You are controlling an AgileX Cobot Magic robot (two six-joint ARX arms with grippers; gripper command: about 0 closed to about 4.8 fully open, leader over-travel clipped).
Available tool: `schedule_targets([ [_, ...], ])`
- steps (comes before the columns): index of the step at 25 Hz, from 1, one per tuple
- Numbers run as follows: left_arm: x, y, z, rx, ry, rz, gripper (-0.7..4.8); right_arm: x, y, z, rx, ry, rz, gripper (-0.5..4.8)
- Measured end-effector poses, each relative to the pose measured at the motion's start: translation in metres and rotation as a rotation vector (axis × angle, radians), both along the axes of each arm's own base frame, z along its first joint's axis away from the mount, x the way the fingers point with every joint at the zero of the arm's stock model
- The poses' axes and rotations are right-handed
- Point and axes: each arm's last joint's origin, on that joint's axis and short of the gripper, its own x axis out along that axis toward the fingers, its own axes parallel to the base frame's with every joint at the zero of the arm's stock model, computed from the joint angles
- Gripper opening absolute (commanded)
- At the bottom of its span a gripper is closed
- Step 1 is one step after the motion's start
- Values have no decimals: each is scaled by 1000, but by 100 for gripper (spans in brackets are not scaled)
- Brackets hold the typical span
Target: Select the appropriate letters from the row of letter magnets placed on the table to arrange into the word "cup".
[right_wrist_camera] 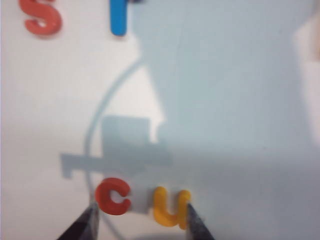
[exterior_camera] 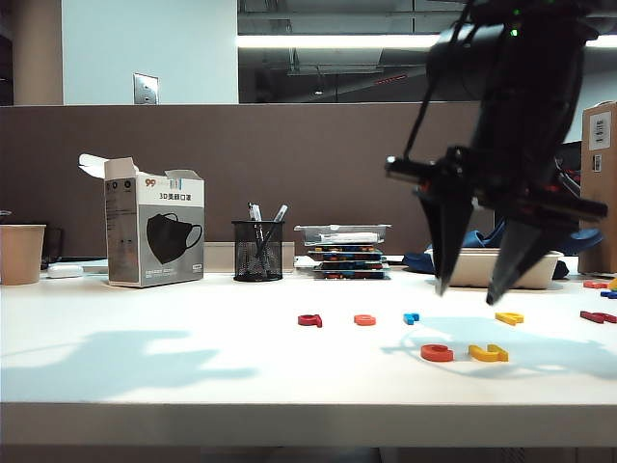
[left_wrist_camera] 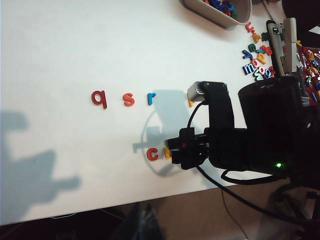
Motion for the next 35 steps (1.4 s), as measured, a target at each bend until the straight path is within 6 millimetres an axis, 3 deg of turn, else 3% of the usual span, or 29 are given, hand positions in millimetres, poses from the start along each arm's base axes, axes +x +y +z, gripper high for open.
schedule_targets([
  [5,0,0,0,0,0,0,-5,13,-3,32,-45,-81,-7,222],
  [9,0,0,0,0,0,0,-5,24,-16,58,-62,-118,-17,223],
  [15,0,0,0,0,0,0,-5,35,-37,84,-95,-169,-33,280],
  [17,0,0,0,0,0,0,-5,37,-43,85,-100,-172,-42,290],
  [21,0,0,0,0,0,0,-5,43,-49,78,-126,-160,-4,358],
  [35,0,0,0,0,0,0,-5,70,-44,40,-145,-127,42,360],
])
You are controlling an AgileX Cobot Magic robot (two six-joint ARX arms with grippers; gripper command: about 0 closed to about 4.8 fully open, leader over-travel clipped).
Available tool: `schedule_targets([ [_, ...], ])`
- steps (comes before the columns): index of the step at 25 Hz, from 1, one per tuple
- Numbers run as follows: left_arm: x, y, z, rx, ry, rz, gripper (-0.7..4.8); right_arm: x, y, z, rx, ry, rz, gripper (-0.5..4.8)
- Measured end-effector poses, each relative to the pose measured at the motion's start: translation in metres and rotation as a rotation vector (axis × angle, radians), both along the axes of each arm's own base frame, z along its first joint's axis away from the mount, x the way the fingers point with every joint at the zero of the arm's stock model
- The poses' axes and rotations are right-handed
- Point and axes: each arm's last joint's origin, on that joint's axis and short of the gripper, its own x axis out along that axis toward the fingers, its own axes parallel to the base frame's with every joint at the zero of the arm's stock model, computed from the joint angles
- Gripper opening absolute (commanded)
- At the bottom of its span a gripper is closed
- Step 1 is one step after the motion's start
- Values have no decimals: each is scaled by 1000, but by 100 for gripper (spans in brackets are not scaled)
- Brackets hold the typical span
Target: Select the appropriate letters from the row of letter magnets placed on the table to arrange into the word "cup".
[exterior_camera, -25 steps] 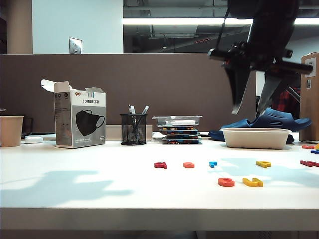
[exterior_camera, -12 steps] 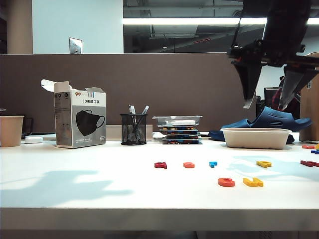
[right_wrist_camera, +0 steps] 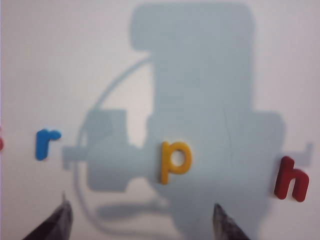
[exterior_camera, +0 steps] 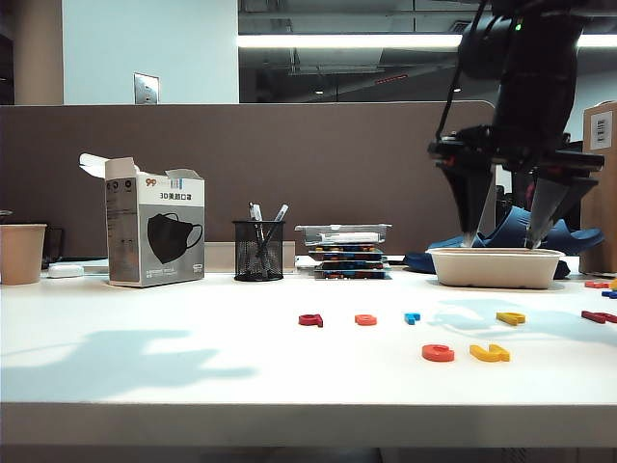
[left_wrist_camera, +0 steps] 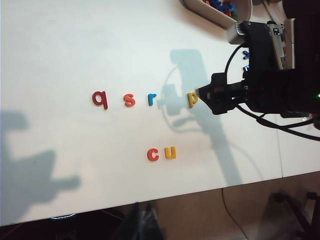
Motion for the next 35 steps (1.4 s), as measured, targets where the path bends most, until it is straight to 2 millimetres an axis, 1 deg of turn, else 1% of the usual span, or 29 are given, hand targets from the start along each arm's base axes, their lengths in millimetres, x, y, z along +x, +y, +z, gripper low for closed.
schedule_targets([
  [2,0,0,0,0,0,0,-5,4,-1,-7,-5,9,3,360],
  [5,0,0,0,0,0,0,-5,11,-3,-22,-23,41,26,360],
  [7,0,0,0,0,0,0,-5,14,-4,-28,-27,52,25,360],
  [11,0,0,0,0,0,0,-5,18,-3,-32,-26,41,29,360],
  [18,0,0,0,0,0,0,-5,22,-2,-46,11,85,64,360],
  [22,0,0,0,0,0,0,-5,23,-4,-48,6,88,75,360],
  [28,0,0,0,0,0,0,-5,26,-12,-54,25,111,64,359],
  [35,0,0,0,0,0,0,-5,27,-12,-64,35,156,71,359],
])
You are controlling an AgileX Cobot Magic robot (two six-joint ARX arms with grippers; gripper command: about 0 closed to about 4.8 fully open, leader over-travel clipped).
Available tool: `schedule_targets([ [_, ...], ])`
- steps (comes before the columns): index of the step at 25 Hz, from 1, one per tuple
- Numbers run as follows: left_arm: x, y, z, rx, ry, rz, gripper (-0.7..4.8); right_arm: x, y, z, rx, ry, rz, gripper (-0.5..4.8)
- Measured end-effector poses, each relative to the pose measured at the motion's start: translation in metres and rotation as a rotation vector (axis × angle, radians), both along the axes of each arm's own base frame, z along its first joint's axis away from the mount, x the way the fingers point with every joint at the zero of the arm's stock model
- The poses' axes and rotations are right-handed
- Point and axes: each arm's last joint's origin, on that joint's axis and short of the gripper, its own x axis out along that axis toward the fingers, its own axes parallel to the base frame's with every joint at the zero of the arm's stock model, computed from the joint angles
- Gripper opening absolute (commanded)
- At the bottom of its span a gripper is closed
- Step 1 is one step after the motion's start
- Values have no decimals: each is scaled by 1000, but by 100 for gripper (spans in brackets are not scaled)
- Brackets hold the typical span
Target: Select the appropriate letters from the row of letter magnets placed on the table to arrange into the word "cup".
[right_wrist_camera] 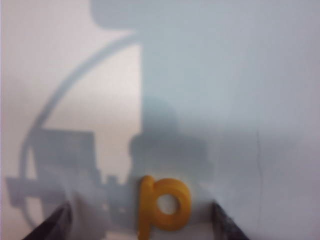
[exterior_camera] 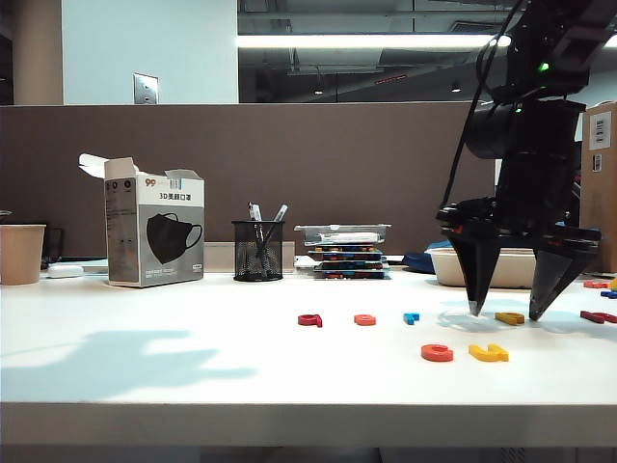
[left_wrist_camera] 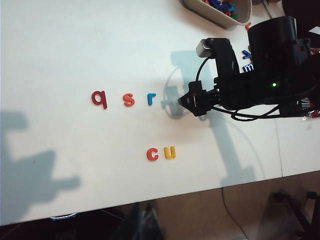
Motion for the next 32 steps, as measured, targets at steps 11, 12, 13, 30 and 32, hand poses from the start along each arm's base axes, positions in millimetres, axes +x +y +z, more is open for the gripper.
schedule_targets([
  [11,0,0,0,0,0,0,-5,0,0,-1,0,1,0,355],
  [12,0,0,0,0,0,0,-5,0,0,-1,0,1,1,355],
  [13,0,0,0,0,0,0,-5,0,0,-1,0,1,0,355],
  [30,0,0,0,0,0,0,-5,-3,0,-2,-64,16,-27,315],
  [32,0,0,0,0,0,0,-5,-2,0,-2,-63,16,-35,315],
])
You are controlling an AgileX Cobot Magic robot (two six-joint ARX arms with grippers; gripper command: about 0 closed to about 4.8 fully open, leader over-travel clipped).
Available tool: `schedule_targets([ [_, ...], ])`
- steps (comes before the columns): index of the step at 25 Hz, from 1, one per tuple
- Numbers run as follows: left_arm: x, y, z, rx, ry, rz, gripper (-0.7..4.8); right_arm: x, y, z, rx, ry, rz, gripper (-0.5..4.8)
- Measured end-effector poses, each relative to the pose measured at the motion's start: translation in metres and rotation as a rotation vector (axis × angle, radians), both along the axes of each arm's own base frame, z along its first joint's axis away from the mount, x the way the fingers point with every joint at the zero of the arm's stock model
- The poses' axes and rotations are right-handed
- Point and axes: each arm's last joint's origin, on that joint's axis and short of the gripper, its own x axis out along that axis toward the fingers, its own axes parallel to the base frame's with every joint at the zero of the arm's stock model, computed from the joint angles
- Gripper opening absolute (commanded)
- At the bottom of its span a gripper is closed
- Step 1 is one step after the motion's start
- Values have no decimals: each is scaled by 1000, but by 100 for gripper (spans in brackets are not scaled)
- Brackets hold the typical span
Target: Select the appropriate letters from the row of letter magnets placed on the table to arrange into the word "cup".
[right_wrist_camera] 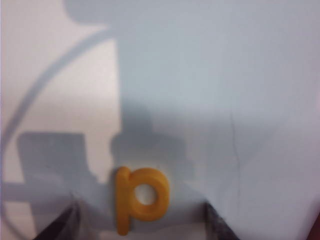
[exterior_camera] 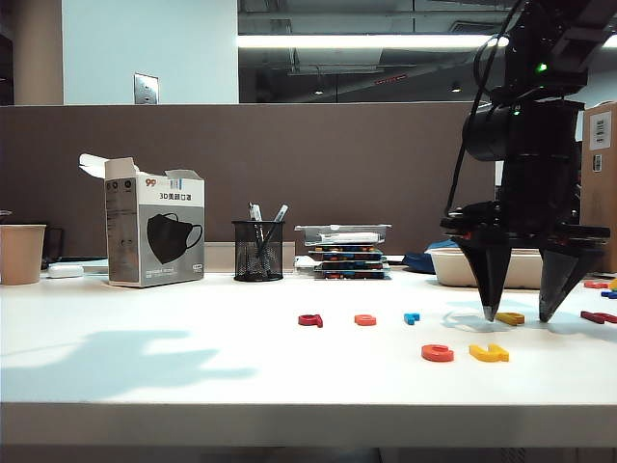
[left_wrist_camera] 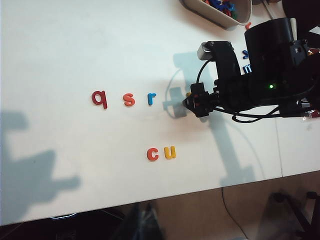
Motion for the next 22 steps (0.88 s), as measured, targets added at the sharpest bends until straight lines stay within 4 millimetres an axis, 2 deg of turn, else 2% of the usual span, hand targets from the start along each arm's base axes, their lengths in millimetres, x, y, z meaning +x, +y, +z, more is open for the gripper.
schedule_targets([
  [12,0,0,0,0,0,0,-5,0,9,0,0,-23,-16,312],
  [15,0,0,0,0,0,0,-5,0,13,-1,-7,-33,-12,267],
  [22,0,0,0,0,0,0,-5,1,12,-1,-26,-37,-4,264],
])
